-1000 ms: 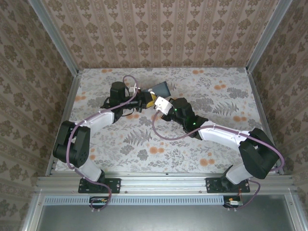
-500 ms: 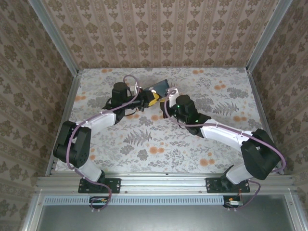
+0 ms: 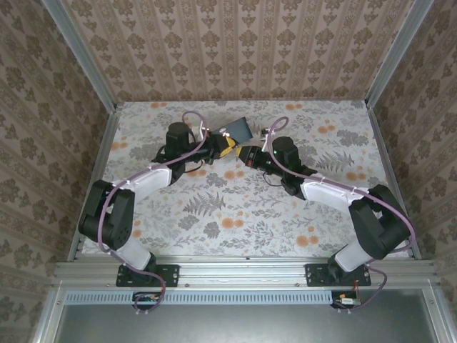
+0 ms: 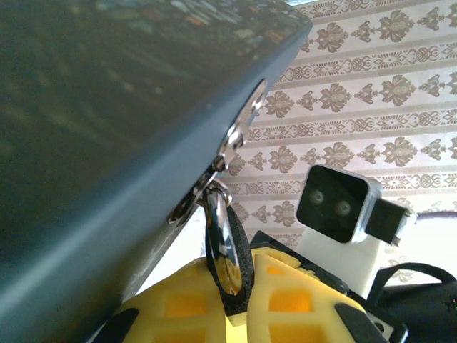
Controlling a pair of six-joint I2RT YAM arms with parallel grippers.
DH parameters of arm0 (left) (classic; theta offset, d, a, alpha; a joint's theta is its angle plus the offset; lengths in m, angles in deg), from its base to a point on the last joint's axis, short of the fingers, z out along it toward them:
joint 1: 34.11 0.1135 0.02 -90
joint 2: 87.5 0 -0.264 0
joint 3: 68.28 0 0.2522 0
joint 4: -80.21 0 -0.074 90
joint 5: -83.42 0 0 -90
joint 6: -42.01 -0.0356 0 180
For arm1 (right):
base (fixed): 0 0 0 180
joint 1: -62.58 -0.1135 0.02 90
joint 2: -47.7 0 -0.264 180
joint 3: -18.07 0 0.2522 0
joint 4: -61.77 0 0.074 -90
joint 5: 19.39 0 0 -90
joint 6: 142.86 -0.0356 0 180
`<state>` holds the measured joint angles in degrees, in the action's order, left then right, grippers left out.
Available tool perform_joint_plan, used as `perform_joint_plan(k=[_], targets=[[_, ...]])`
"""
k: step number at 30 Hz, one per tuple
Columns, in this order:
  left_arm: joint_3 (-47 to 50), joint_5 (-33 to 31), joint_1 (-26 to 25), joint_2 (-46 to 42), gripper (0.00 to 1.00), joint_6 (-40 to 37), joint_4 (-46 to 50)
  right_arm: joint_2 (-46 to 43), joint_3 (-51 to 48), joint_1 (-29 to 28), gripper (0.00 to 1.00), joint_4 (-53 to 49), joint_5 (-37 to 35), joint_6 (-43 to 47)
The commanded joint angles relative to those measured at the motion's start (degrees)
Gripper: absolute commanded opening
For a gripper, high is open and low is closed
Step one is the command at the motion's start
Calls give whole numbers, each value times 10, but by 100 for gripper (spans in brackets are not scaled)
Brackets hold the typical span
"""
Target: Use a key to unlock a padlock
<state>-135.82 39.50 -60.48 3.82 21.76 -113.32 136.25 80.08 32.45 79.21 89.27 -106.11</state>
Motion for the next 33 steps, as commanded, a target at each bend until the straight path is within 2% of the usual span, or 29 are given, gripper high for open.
perform_joint_plan(k=[1, 4, 6, 9, 11, 15, 17, 19, 21, 23, 29, 32, 33], targets=[[-27, 123, -27, -60, 0, -76, -41, 34, -9, 18, 0, 160, 54, -189], [-24, 152, -19, -65, 0, -120, -51, 57, -31, 25, 0, 236, 54, -269], [-29, 181, -13, -54, 0, -127, -59, 60, -39, 26, 0, 249, 50, -283], [-28, 207, -7, -42, 0, -95, -113, 47, -44, 28, 0, 234, 45, -274], [-30, 227, -5, -45, 0, -106, -109, 41, -53, 31, 0, 244, 44, -284], [-17, 281, 0, -68, 0, -199, -69, 47, -77, 40, 0, 301, 46, -333], [-21, 308, 18, -70, 0, -283, 13, 42, -86, 40, 0, 295, 48, -330], [-16, 326, 22, -71, 0, -332, 40, 41, -92, 40, 0, 292, 55, -326], [-10, 346, 25, -70, 0, -346, 25, 43, -93, 41, 0, 290, 71, -310], [-16, 348, 33, -70, 0, -368, 52, 34, -99, 40, 0, 260, 72, -285], [-22, 349, 40, -64, 0, -416, 106, -54, -92, 29, 0, 71, 33, -119], [-15, 351, 43, -56, 0, -419, 103, -83, -111, 32, 1, 79, 9, -108], [-14, 351, 43, -53, 0, -419, 103, -98, -111, 34, 6, 65, 5, -94]])
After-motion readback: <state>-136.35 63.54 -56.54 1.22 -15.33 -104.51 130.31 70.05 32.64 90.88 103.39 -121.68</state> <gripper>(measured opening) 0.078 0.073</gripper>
